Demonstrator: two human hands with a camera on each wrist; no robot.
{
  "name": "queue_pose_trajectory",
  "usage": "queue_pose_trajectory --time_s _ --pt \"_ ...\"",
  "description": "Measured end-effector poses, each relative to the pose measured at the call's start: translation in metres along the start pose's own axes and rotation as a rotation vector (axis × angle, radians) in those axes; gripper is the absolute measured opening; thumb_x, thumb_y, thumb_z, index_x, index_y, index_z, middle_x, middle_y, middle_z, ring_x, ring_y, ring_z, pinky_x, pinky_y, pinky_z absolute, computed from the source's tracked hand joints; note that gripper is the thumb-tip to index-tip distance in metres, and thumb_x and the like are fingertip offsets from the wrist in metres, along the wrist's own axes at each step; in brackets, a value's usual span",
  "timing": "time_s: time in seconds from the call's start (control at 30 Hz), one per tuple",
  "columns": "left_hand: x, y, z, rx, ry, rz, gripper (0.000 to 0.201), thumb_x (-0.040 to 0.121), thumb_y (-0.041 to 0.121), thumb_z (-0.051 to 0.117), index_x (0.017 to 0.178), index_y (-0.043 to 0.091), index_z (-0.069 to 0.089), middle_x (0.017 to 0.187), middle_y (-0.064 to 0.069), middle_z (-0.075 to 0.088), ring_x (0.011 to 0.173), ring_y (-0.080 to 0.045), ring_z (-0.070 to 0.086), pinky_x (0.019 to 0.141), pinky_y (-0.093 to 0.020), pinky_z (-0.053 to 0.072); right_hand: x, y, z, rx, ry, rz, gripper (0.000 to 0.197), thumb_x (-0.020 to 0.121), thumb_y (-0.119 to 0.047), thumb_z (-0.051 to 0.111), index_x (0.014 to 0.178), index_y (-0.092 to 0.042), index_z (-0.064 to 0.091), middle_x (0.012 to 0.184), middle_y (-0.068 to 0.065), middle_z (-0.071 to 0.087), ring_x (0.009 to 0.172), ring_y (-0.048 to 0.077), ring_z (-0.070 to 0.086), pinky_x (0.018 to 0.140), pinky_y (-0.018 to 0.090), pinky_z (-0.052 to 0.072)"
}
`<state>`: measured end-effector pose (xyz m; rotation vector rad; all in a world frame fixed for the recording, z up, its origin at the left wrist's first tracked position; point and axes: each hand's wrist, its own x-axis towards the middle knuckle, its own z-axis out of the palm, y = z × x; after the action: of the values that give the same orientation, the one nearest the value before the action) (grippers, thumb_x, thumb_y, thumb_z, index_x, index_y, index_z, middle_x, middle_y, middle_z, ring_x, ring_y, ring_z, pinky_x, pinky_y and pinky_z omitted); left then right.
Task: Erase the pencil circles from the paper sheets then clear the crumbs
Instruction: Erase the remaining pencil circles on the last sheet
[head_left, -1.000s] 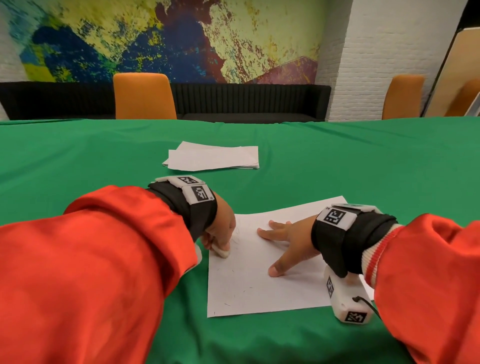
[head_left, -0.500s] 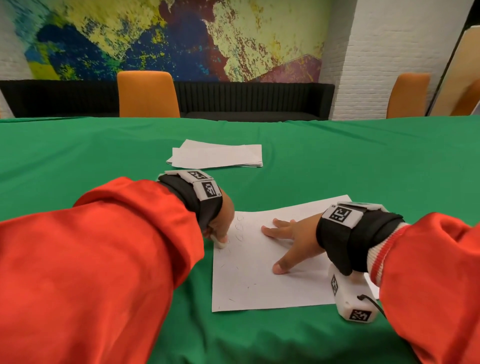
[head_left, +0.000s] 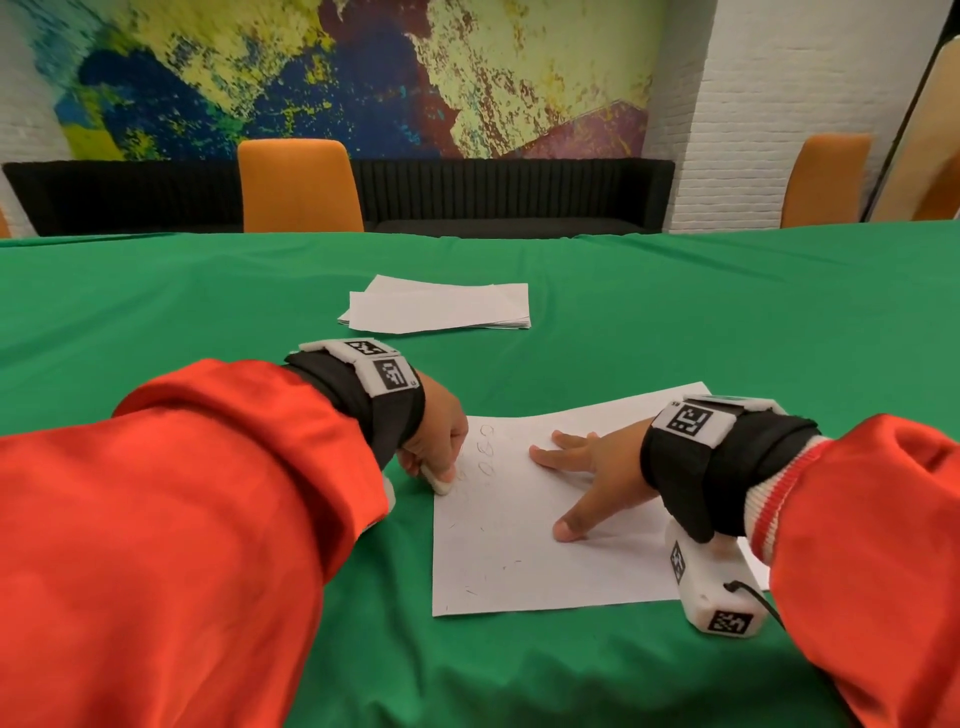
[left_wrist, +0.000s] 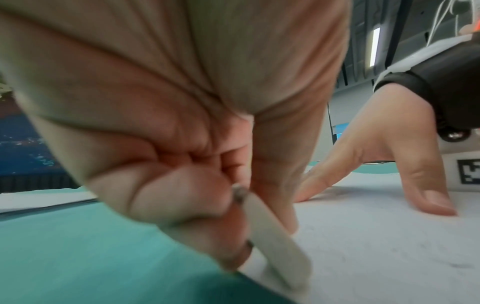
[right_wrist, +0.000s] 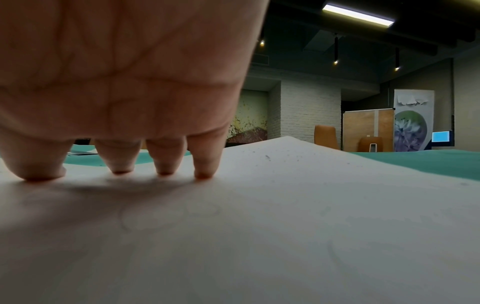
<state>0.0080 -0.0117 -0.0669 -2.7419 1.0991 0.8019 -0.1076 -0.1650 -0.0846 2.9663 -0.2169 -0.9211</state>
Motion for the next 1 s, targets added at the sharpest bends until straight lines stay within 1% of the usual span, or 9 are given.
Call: queue_pose_trajectory --time_s 0.13,0.23,0.33,0.53,0.67,0.73,0.8,0.93,1.0 --pt "0.003 0.011 0.002 0.001 -0.008 0.044 0.021 0.089 0.016 0.065 0.072 0.016 0.052 0.049 0.008 0.057 0.033 0.003 0.049 0.043 -0.007 0.042 -0.001 0.000 0.000 -0.006 -0.001 0.000 0.093 0.078 -0.068 0.052 0.145 -0.044 -0.008 0.156 -0.012 -0.015 0.145 0.021 0.004 0.115 0.044 0.007" --pt "0.002 0.002 0.004 0.016 -0.055 -0.001 0.020 0.090 0.015 0.063 0.074 0.014 0.052 0.055 0.003 0.056 0.032 0.002 0.049 0.042 -0.008 0.043 -0.001 -0.001 0.000 -0.005 -0.001 -0.003 0.093 0.078 -0.068 0.052 0.145 -0.044 -0.008 0.155 -0.013 -0.015 0.145 0.021 0.004 0.115 0.043 0.007" --pt "0.000 -0.011 0.000 0.014 -0.063 -0.056 0.017 0.090 0.013 0.063 0.077 0.012 0.053 0.044 0.007 0.055 0.032 0.002 0.049 0.042 -0.009 0.043 -0.001 0.000 0.000 -0.001 0.002 -0.006 0.093 0.078 -0.068 0.053 0.145 -0.044 -0.008 0.155 -0.012 -0.015 0.145 0.021 0.004 0.115 0.043 0.007" --pt "-0.002 0.003 -0.003 -0.128 0.003 0.057 0.023 0.090 0.010 0.062 0.072 0.014 0.048 0.066 -0.001 0.055 0.034 0.003 0.051 0.043 -0.008 0.044 -0.001 0.000 0.000 -0.006 0.003 -0.005 0.094 0.078 -0.068 0.053 0.146 -0.044 -0.008 0.156 -0.011 -0.015 0.145 0.022 0.005 0.115 0.043 0.008" --pt "0.005 0.017 0.004 -0.036 -0.011 0.073 0.014 0.090 0.016 0.065 0.079 0.013 0.056 0.065 0.001 0.056 0.033 0.003 0.049 0.042 -0.007 0.043 -0.001 -0.001 0.000 -0.004 0.002 -0.001 0.094 0.078 -0.068 0.053 0.146 -0.044 -0.008 0.156 -0.011 -0.015 0.145 0.023 0.006 0.116 0.042 0.010" --pt "0.007 0.013 0.003 0.017 -0.013 0.043 0.011 0.089 0.019 0.065 0.084 0.013 0.059 0.054 0.005 0.058 0.032 0.003 0.049 0.041 -0.007 0.041 0.000 -0.001 0.000 -0.005 0.004 -0.002 0.094 0.078 -0.068 0.052 0.146 -0.044 -0.008 0.156 -0.011 -0.015 0.145 0.023 0.007 0.116 0.042 0.010" --pt "0.005 0.005 -0.001 0.038 -0.005 -0.001 0.016 0.089 0.020 0.065 0.077 0.014 0.056 0.041 0.009 0.055 0.031 0.003 0.049 0.039 -0.006 0.039 -0.001 -0.001 0.000 0.001 0.005 0.000 0.094 0.078 -0.068 0.052 0.145 -0.044 -0.008 0.156 -0.012 -0.015 0.145 0.023 0.005 0.116 0.043 0.009" --pt "0.001 -0.006 -0.004 0.057 0.058 -0.032 0.013 0.088 0.021 0.066 0.082 0.014 0.057 0.041 0.010 0.054 0.031 0.004 0.048 0.036 -0.005 0.037 0.000 0.001 0.001 0.008 0.002 -0.005 0.094 0.077 -0.069 0.053 0.145 -0.045 -0.007 0.155 -0.013 -0.015 0.145 0.022 0.005 0.116 0.045 0.008" --pt "-0.003 -0.010 -0.006 0.009 0.109 0.003 0.018 0.088 0.021 0.067 0.076 0.018 0.053 0.054 0.009 0.058 0.039 0.003 0.051 0.041 -0.006 0.040 0.000 0.001 0.001 0.007 0.005 -0.005 0.094 0.077 -0.069 0.053 0.145 -0.045 -0.007 0.155 -0.013 -0.014 0.145 0.021 0.006 0.116 0.045 0.008"
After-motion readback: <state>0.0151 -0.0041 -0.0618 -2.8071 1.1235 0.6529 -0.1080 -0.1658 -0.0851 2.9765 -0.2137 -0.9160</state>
